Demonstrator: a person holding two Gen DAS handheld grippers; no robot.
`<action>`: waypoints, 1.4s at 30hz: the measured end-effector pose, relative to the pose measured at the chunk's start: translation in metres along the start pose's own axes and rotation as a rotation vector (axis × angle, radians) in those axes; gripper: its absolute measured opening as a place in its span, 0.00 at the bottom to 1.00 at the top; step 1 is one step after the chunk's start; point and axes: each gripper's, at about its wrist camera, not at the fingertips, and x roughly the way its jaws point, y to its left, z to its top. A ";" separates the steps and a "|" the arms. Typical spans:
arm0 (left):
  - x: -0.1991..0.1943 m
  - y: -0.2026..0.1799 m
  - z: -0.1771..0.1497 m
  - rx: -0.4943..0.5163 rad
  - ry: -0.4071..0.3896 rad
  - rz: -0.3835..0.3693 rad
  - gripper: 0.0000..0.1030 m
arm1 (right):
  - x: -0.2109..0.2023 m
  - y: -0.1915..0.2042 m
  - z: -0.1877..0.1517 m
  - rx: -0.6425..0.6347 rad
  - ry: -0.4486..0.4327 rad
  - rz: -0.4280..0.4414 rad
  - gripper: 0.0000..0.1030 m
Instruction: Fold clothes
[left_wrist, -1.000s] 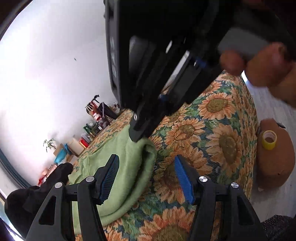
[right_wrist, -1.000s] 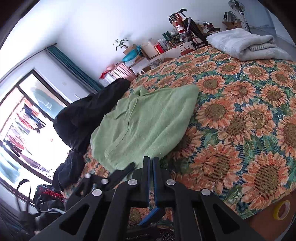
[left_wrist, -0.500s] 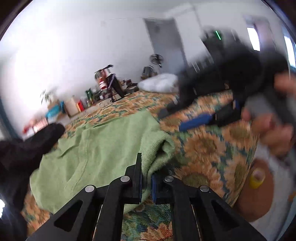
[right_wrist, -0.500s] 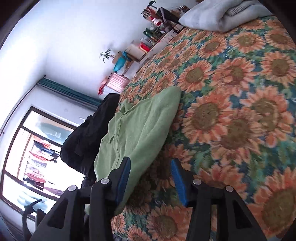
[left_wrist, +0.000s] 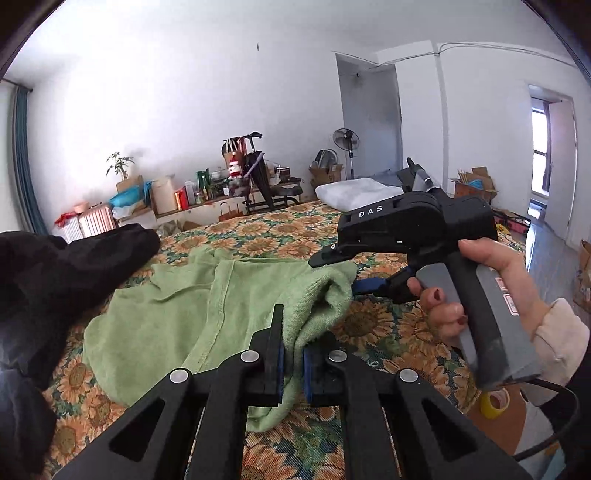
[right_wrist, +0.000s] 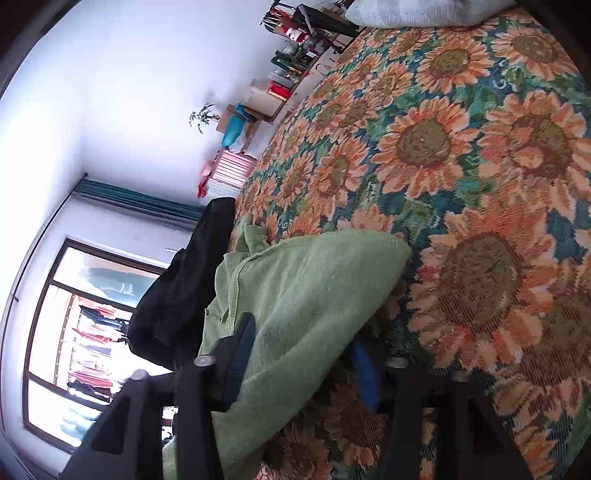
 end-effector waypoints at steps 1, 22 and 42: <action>-0.001 0.002 0.000 -0.006 0.001 0.001 0.07 | -0.014 0.011 -0.002 -0.024 -0.038 0.006 0.10; -0.158 0.083 0.133 -0.495 -0.205 -0.787 0.06 | -0.246 0.231 -0.073 -0.456 -0.604 0.058 0.08; -0.153 0.108 0.206 -0.208 -0.309 -0.439 0.07 | -0.185 0.239 -0.074 -0.554 -0.640 -0.093 0.08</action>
